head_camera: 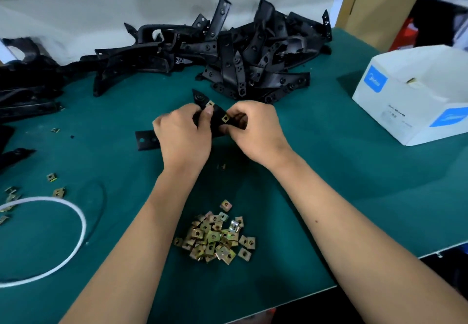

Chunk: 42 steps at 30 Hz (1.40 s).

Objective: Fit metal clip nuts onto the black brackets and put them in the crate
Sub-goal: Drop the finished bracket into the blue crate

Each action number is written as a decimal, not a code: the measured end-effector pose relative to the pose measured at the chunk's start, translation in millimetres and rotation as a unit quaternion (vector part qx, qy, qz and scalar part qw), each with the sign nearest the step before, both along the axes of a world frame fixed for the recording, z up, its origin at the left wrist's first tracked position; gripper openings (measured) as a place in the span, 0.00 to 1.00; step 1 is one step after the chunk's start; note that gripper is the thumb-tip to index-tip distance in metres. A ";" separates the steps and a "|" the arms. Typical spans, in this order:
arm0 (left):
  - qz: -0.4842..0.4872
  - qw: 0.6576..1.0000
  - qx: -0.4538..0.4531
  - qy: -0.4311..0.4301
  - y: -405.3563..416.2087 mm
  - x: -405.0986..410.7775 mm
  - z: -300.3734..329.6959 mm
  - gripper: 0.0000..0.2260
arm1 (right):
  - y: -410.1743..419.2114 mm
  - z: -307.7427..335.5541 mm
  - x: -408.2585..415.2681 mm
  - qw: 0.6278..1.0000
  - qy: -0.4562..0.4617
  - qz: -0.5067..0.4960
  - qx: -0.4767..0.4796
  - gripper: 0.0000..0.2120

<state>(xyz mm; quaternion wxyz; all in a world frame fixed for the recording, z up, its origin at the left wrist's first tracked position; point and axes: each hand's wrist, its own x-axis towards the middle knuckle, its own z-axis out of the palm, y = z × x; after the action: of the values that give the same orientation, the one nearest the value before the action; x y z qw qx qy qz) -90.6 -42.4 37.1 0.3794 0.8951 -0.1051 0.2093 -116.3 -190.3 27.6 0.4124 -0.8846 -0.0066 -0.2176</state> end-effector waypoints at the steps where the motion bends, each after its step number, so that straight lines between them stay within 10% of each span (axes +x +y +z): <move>1: -0.003 1.000 0.013 -0.014 -9.5 -3.5 6.2 0.16 | -8.2 5.8 -5.1 1.000 0.000 -0.008 -0.006 0.08; 9: -0.186 0.964 0.135 -0.132 -168.3 -92.8 67.2 0.13 | -133.4 38.8 -126.9 0.965 -0.116 -0.229 0.056 0.10; 17: -0.546 0.779 0.241 -0.192 -351.1 -289.1 14.8 0.18 | -265.6 -26.7 -372.0 0.848 -0.211 -0.401 0.275 0.11; 25: -0.670 0.614 0.418 0.012 -351.6 -329.0 -108.2 0.17 | -289.6 -204.7 -486.3 0.588 0.210 -0.664 0.412 0.10; 33: -0.660 0.684 0.306 0.056 -340.5 -308.3 -96.0 0.08 | -281.5 -187.4 -451.8 0.533 0.295 -0.734 0.300 0.18; 42: -0.613 0.780 0.103 -0.073 -340.9 -258.7 3.9 0.07 | -279.7 -38.3 -348.5 0.726 0.026 -0.682 0.085 0.09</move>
<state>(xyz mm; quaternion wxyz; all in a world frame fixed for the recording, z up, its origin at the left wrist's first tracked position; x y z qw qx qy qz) -349.4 -383.3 41.1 0.3242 0.6578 -0.6797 -0.0147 -464.8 -470.1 -10.7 0.2267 -0.6174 0.6275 -0.4168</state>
